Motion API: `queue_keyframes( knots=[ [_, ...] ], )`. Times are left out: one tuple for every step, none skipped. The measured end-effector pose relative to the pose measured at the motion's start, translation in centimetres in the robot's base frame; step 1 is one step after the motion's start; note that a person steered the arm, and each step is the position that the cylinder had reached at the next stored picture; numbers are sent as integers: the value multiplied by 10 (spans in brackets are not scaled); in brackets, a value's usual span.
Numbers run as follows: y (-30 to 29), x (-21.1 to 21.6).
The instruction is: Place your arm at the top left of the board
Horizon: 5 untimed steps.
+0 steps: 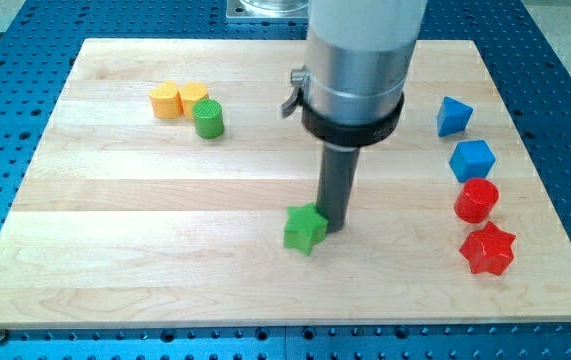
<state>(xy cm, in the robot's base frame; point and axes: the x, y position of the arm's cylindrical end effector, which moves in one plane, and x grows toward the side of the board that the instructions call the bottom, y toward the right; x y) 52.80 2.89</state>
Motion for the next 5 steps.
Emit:
queue_keyframes(
  knots=[
    [-51,2],
    [-92,-50],
    [-87,-151],
    [-73,-234],
    [-114,-302]
  ],
)
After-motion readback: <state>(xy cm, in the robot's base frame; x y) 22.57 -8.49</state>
